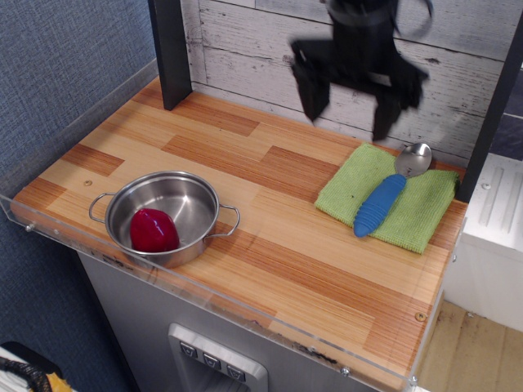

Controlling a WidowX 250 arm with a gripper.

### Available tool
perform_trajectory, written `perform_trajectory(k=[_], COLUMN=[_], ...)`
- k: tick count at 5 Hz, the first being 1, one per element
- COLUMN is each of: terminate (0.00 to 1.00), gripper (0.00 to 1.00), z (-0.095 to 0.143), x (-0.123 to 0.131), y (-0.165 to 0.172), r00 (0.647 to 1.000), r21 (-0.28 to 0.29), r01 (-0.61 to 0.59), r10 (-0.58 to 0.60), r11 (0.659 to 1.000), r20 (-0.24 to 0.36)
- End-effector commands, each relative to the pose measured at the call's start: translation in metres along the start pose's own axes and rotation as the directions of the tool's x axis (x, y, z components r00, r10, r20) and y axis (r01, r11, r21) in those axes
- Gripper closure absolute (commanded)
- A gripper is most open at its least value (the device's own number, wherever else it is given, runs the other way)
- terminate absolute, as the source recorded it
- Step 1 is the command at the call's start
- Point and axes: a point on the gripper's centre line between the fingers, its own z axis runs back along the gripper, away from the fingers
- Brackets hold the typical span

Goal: Put the blue spoon on top of the green cloth.

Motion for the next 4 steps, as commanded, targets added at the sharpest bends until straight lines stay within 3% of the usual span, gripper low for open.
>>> perform_trajectory(k=[1, 3, 4], terminate=[0.0, 0.0, 0.0], gripper=[0.0, 0.0, 0.0], z=[0.022, 0.012, 0.01], x=[-0.032, -0.049, -0.05], y=[0.036, 0.064, 0.067], r00=[0.999, 0.995, 0.995], r21=[0.002, 0.042, 0.03], r01=[-0.039, -0.068, -0.056], r10=[0.039, 0.071, 0.058], r11=[0.999, 0.997, 0.998], r20=[-0.015, -0.071, -0.086])
